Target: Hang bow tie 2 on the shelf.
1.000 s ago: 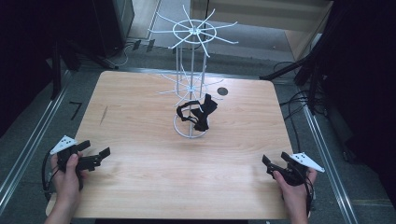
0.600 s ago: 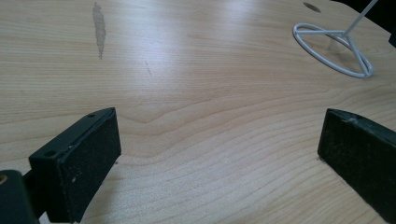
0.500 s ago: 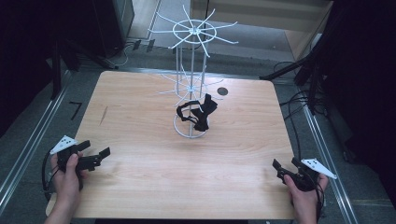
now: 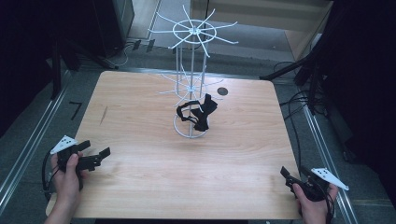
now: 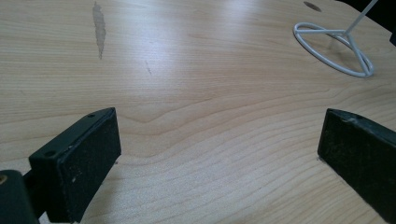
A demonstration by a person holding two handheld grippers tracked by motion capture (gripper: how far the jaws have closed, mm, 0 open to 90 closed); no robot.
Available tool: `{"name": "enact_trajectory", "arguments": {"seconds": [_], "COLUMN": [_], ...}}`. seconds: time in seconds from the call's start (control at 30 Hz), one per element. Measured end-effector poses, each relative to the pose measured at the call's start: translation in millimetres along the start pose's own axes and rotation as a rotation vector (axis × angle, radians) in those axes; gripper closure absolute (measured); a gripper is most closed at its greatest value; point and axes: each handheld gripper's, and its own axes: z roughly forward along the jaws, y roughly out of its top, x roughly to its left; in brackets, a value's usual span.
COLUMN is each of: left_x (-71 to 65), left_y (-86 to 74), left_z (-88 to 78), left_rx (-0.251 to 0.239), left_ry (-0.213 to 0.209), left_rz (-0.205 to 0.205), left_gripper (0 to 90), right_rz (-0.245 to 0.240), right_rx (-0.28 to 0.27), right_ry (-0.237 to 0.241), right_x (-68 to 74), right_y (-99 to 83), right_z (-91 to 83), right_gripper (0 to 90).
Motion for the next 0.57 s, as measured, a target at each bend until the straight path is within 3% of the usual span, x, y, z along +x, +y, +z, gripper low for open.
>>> {"name": "enact_trajectory", "arguments": {"seconds": [0.57], "left_x": [0.6], "left_y": [0.3], "left_z": [0.6], "left_rx": [0.003], "left_ry": [0.002], "left_rz": [-0.004], "left_gripper": [0.0], "right_rz": [0.010], "right_rx": [0.041], "right_ry": [-0.022], "right_x": [5.0], "right_y": [0.8], "right_z": [5.1], "right_gripper": [18.5]}}
